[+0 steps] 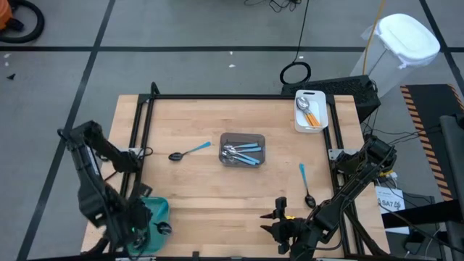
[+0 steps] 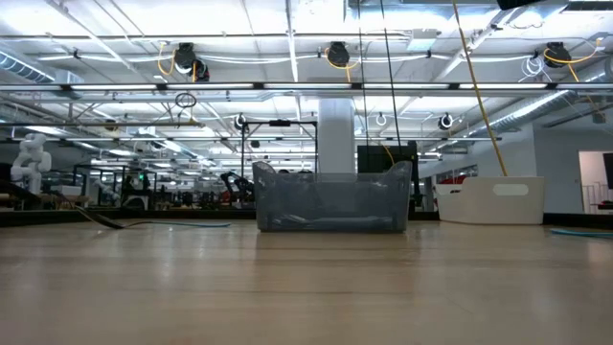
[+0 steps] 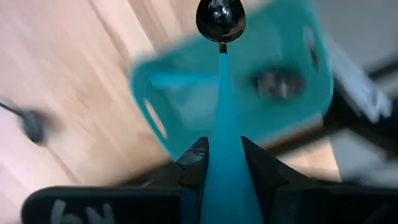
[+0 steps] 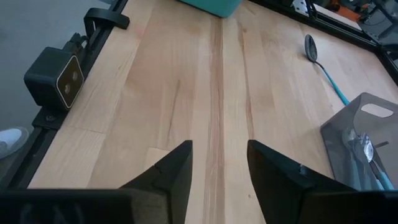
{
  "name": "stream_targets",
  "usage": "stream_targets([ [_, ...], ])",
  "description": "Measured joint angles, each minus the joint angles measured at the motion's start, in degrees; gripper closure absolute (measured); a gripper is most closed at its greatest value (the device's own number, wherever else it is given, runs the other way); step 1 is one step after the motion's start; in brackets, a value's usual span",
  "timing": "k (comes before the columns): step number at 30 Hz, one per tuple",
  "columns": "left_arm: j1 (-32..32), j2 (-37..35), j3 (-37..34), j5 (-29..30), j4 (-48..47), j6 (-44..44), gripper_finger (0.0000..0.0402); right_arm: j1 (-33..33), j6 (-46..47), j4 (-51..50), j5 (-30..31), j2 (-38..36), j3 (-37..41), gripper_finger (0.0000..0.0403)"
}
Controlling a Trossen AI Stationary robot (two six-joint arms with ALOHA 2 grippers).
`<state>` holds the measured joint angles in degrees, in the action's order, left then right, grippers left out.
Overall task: Sort silverware by color (type)
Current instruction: Put the center dark blue spoon into the blue bin
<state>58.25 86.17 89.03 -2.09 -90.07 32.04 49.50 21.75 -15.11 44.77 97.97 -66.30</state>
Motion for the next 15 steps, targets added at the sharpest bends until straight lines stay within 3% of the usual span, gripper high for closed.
stream_targets([
  [2, -0.3, -2.5, -4.0, -3.7, -0.2, -0.6, 0.0336, 0.0, -0.1, -0.1, 0.0, 0.0, 0.0, 0.0257],
  [4, -0.7, -4.3, -6.0, -3.9, -0.1, -1.0, 0.0336, 0.0, 0.0, -0.5, 0.0, 0.0, 0.0, 0.0257],
  [9, -1.9, -4.6, -7.4, -4.3, 0.1, -5.3, 0.0336, 0.0, 0.0, -1.4, 0.1, 0.0, 0.0, 0.0257],
  [15, -2.2, -4.3, -9.7, -9.9, 0.0, -7.2, 0.0336, 0.0, 0.7, -1.7, 0.1, 0.0, 0.0, 0.0257],
])
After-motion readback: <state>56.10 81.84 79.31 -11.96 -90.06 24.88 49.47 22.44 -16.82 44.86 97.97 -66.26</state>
